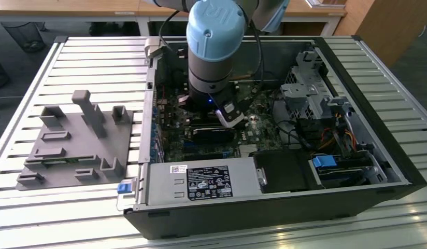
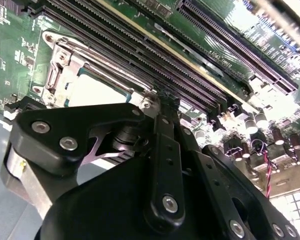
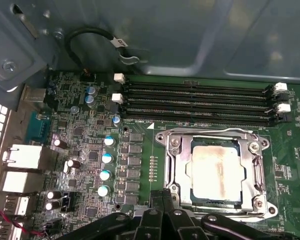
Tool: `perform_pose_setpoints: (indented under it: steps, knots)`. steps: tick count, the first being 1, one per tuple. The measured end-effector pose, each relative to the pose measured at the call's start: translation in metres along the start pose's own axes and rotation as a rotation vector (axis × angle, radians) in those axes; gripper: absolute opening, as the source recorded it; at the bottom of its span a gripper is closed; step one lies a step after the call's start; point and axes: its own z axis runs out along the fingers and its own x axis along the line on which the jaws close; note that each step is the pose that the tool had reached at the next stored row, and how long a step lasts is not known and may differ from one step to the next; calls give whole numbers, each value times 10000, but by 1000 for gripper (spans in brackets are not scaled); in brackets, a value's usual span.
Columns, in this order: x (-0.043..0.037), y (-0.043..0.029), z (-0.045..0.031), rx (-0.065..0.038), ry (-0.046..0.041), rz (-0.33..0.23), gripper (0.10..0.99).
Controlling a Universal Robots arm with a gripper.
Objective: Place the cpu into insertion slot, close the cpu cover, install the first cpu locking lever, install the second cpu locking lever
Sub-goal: 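Install the second cpu locking lever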
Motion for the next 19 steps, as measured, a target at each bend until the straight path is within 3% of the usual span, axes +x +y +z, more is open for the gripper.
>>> perform_pose_setpoints:
  steps: [3,12,19]
  knots:
    - [-2,14,-32,-20,-11,-3,106]
    - [-2,79,-239,-30,-3,-1,106]
    - [-3,110,-332,-65,-6,-1,106]
